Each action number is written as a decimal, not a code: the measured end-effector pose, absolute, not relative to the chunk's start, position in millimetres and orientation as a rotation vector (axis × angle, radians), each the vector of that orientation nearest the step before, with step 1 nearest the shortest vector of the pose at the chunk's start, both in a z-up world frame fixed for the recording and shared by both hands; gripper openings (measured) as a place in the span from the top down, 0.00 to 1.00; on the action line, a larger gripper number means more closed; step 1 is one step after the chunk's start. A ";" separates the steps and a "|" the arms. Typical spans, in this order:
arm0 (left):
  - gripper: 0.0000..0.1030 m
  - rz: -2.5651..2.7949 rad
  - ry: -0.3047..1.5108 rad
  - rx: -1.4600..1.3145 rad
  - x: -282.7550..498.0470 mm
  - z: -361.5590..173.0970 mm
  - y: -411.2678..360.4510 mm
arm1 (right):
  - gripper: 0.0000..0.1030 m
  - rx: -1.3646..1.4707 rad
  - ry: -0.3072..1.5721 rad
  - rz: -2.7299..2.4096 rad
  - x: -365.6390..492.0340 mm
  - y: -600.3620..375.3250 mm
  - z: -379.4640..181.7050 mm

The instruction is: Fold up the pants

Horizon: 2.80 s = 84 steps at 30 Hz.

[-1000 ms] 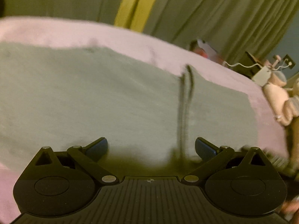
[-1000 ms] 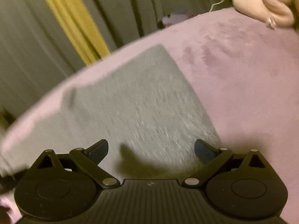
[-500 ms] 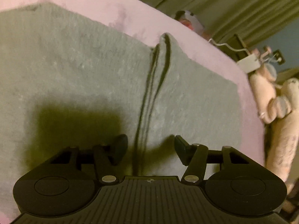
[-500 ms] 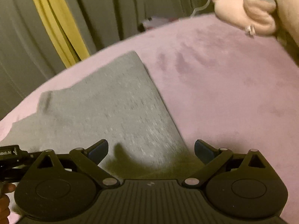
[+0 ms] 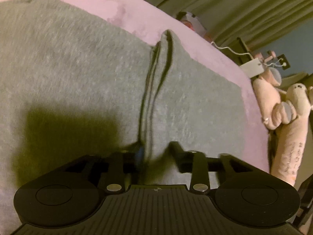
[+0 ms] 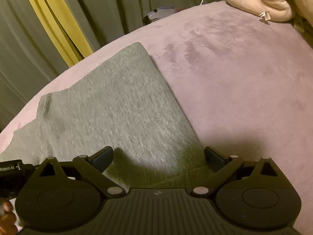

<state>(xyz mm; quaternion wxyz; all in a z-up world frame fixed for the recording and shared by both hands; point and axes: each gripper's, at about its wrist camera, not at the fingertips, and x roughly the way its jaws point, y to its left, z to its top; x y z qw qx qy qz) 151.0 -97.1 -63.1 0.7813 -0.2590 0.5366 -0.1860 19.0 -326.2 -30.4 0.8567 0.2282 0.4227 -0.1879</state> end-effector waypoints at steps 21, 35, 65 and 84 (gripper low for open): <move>0.84 -0.377 1.068 -0.363 140.7 -11.3 -111.7 | 0.04 0.458 0.881 -0.394 18.8 -323.7 -29.7; 0.85 -0.329 1.062 -0.349 134.7 0.6 -92.3 | 0.04 0.436 0.846 -0.404 16.7 -322.1 -23.5; 0.83 -0.140 0.954 -0.333 102.9 4.6 0.8 | 0.04 0.409 0.870 -0.388 21.5 -318.5 -27.9; 0.80 -0.210 0.956 -0.345 178.1 -16.9 -48.0 | 0.04 0.196 0.874 -0.312 33.4 -280.7 -28.1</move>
